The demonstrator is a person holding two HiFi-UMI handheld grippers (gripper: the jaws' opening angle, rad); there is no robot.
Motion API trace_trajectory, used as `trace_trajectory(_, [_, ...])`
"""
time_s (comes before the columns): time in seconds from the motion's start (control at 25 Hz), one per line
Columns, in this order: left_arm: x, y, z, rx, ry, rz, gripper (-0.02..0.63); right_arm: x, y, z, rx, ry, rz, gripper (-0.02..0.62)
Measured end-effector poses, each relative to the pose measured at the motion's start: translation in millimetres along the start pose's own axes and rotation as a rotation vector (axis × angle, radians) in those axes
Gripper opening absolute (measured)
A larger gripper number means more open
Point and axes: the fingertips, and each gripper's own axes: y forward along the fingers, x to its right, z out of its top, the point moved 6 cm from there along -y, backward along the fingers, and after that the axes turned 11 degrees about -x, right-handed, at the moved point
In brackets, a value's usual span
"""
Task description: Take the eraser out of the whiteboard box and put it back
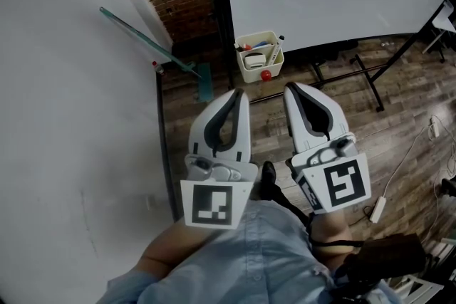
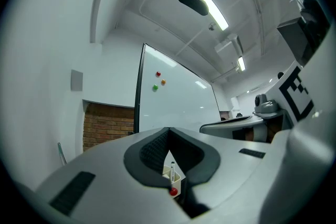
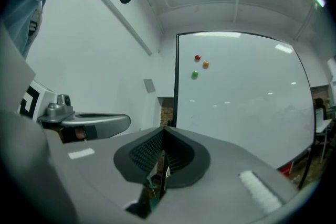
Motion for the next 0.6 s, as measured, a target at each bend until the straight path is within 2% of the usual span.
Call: trace_trajectory(0.6, [-7.3, -5.9, 1.4, 0.010, -0.005, -0.006, 0.005, -9.7, 2.3, 6.2, 0.009, -0.014, 0.004, 0.000])
